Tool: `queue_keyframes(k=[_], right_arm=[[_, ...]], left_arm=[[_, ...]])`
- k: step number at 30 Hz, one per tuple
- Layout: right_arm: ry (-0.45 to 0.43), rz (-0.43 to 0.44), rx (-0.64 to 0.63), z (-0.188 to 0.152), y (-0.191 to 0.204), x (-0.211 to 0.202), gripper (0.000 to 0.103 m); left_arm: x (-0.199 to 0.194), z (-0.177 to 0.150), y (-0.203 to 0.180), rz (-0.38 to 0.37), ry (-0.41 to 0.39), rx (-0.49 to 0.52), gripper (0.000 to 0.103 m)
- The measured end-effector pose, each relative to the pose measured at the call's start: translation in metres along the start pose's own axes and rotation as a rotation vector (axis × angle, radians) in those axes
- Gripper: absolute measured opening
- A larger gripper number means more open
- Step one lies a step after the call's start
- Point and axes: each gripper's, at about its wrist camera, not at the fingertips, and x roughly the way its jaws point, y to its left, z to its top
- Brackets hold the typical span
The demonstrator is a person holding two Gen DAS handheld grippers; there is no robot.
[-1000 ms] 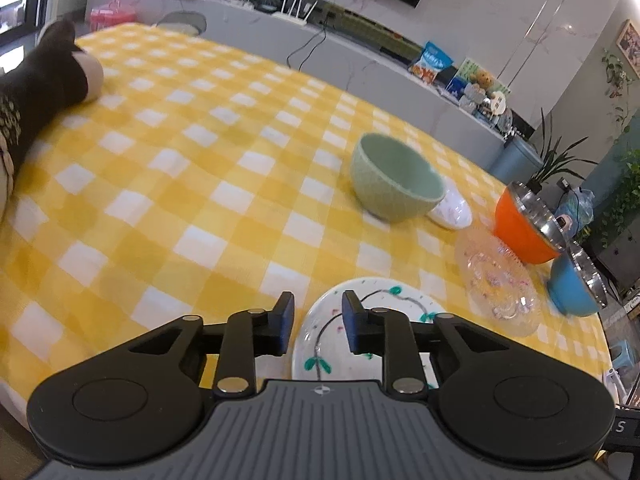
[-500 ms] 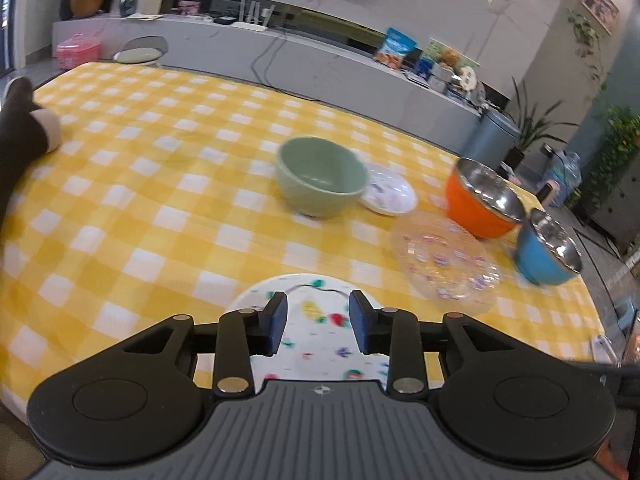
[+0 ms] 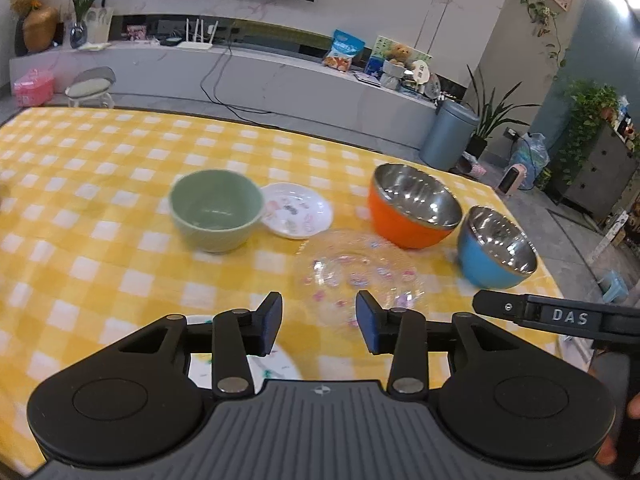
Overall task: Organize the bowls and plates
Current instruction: 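Move both tools to the clear glass plate and close on its rim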
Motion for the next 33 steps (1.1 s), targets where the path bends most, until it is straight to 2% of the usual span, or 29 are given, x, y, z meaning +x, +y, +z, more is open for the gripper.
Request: queue_keyframes(k=[3,7,9,14,19,25,33], right_arm=[[-0.01,-0.001,0.072,-0.001,-0.018,0.009,0.071],[0.014,0.055,0.164,0.002,-0.04,0.027,0.07],[0.01,0.071,0.174,0.004,-0.044,0.034,0.065],[0.01,0.131,0.204,0.004,-0.043,0.057,0.056],[0.031,0.222,0.257,0.001,-0.043,0.077,0.055],[0.008,0.212,0.289,0.005,-0.044,0.088,0.053],[0.048,0.23,0.27,0.006,-0.034,0.102,0.047]], left_arm=[[0.009,0.001,-0.002,-0.029,-0.009,-0.029,0.057],[0.027,0.001,-0.003,-0.033,-0.009,-0.046,0.058],[0.039,0.001,-0.001,-0.021,-0.004,-0.063,0.058],[0.06,0.001,0.018,0.02,0.003,-0.122,0.058],[0.075,0.002,0.035,0.017,0.019,-0.193,0.058],[0.086,0.001,0.04,0.002,0.022,-0.237,0.058],[0.095,0.0,0.041,-0.006,0.045,-0.235,0.057]])
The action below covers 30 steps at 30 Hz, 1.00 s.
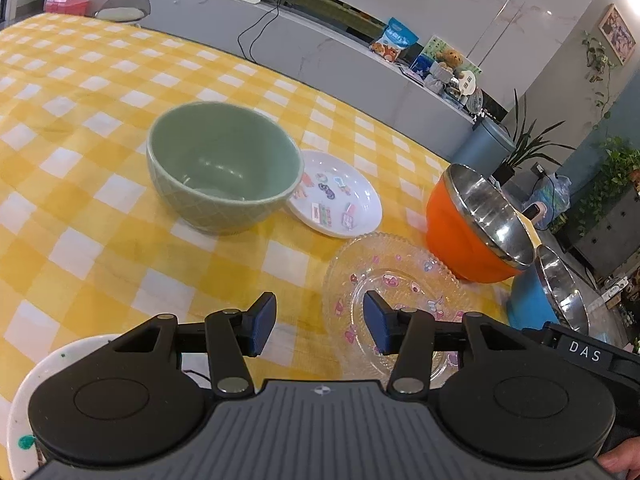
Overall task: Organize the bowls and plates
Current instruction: 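Move both tools to the clear glass plate and close on its rim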
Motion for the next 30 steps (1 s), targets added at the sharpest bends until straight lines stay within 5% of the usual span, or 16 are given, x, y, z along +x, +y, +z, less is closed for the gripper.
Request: queue_keyframes(k=[10,21,30], right_arm=[[0.009,0.016,0.021,-0.002,-0.003,-0.002,0.044],[-0.006,-0.007,0.055,-0.005,-0.01,-0.002,0.013],[-0.006,0.002,0.07,-0.005,-0.013,-0.003,0.011]], left_arm=[[0.006,0.0,0.003,-0.021,0.008,-0.025,0.049],[0.011,-0.004,-0.005,-0.022,0.022,0.013,0.012],[0.011,-0.005,-0.005,-0.013,0.019,0.02,0.012]])
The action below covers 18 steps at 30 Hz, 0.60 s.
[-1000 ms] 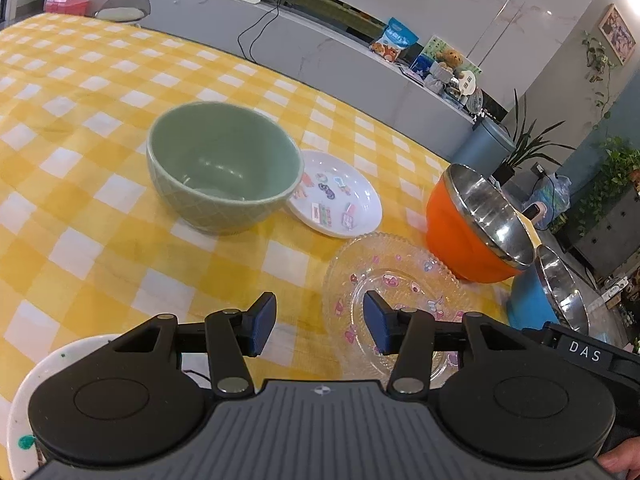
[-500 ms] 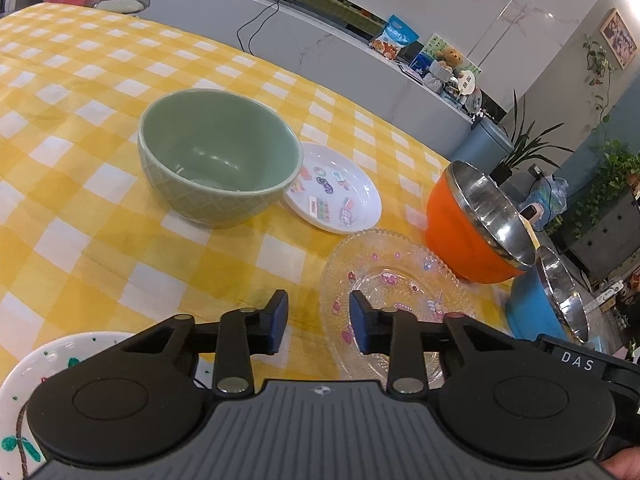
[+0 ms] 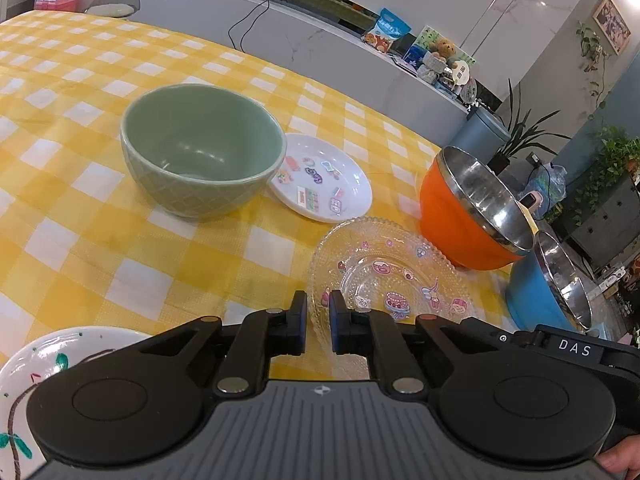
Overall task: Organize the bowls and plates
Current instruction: 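Lift the clear glass plate with both tools onto the Fruity plate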
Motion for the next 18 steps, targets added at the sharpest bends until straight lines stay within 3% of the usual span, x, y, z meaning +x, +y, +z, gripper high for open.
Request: queue_keyframes(k=[10,18], right_arm=[[0.004,0.013,0.062,-0.0047,-0.006,-0.005,0.012],[-0.002,0.008,0.062,-0.0058,-0.0096,-0.0065,0.006]], left_arm=[[0.0004,-0.0029,-0.0051,0.012,-0.003,0.013,0.014],[-0.0029,-0.0032,-0.0061,0.013,-0.006,0.025,0.013]])
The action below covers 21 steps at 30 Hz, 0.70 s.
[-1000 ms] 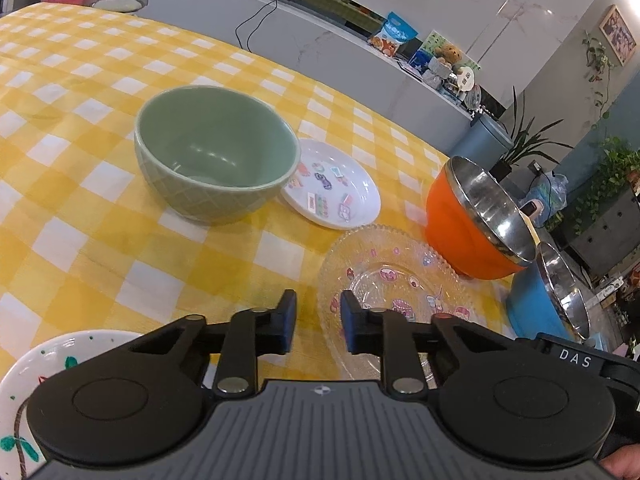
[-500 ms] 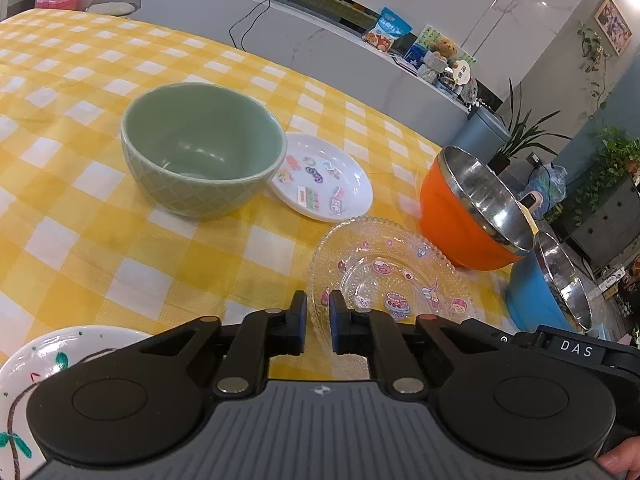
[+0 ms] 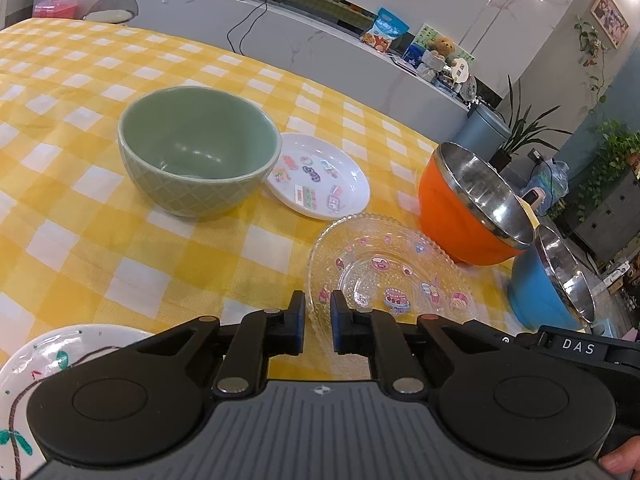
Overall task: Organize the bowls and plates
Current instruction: 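Lift the clear glass plate with both tools onto the Fruity plate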
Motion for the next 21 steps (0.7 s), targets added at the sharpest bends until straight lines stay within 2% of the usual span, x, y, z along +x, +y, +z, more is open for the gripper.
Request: queue_keyframes(k=[12,21], right_arm=[[0.029,0.007,0.021,-0.006,0.005,-0.018,0.006],[0.031,0.027,-0.025,-0.024,0.021,-0.045,0.006]], left_arm=[[-0.023,-0.003,0.001,-0.013,-0.007,0.002,0.013],[-0.053,-0.011,0.006,-0.016,-0.035,-0.008,0.013]])
